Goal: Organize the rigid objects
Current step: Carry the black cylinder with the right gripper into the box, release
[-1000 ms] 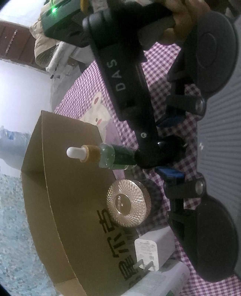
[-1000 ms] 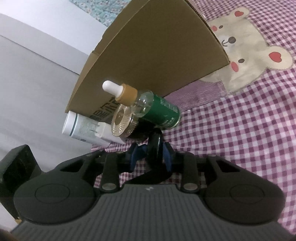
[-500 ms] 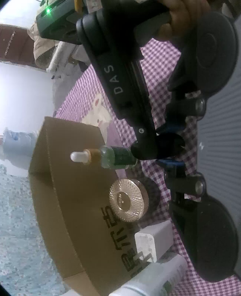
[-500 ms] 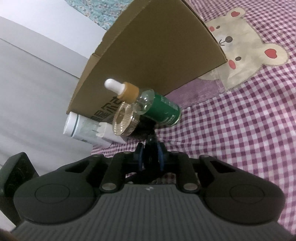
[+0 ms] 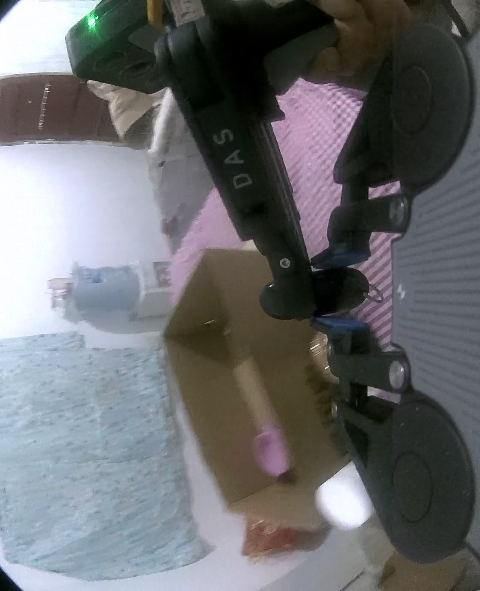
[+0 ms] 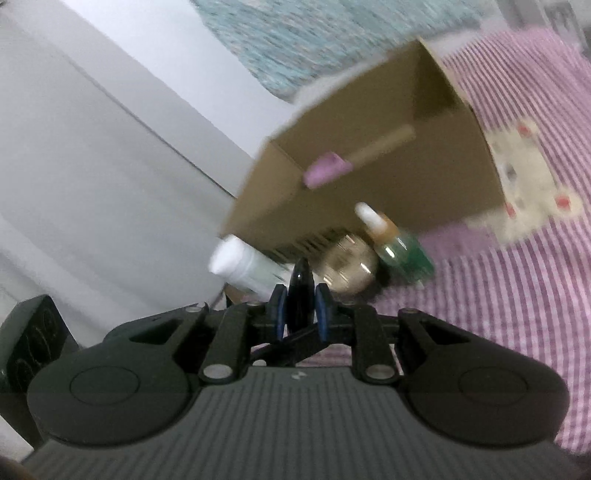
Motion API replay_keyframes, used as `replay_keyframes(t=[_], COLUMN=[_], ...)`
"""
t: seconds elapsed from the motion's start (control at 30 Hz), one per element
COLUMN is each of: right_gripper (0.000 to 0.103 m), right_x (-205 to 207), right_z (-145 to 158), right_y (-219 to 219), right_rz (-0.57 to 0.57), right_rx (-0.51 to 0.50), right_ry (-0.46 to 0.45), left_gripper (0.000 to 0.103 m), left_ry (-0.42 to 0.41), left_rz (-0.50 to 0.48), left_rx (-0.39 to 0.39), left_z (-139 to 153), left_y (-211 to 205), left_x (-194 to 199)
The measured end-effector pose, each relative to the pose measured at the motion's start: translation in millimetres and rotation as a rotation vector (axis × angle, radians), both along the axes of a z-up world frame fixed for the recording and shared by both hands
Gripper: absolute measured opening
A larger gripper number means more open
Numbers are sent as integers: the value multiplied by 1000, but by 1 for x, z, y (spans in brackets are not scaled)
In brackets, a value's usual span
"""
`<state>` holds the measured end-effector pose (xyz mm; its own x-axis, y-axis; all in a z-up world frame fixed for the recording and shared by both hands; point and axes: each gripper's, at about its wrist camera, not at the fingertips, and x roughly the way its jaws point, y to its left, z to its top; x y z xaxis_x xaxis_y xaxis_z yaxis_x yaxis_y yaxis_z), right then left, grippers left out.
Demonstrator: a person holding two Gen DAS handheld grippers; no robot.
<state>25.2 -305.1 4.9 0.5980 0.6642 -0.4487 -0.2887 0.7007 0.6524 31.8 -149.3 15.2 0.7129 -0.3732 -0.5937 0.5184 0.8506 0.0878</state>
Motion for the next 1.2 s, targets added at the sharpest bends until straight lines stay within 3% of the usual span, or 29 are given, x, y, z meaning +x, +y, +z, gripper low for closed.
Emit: replay_keyframes(t=[0.23,0.33,0.43,0.67,0.8,0.97,1.2], right_gripper=[16,16,16,16,16,16,18], right_x=[50,91,144,261,305,341,363], right_z=[62,76,77,39,7,-25,-50], right_y=[12,12,13,18,25,36,49], right_rz=[67,88,109,134,146,165,162], right_rx=[-57,-58,-59,-70,-86,-70,-100], right_ry=[-135,-116,-41,174,273,361,412], left_gripper=[28,28,28,28,28,28,30], left_ry=[-44,15,111,371,495,530,571], left_rz=[13,32,52,132,188,238,260], left_rx=[0,-6,2,51,74,147,175], left_z=[55,64,64,25,-7,-28,-47], left_y=[3,2,1,-1,6,9,10], left_x=[53,100,149,265,314,345,362])
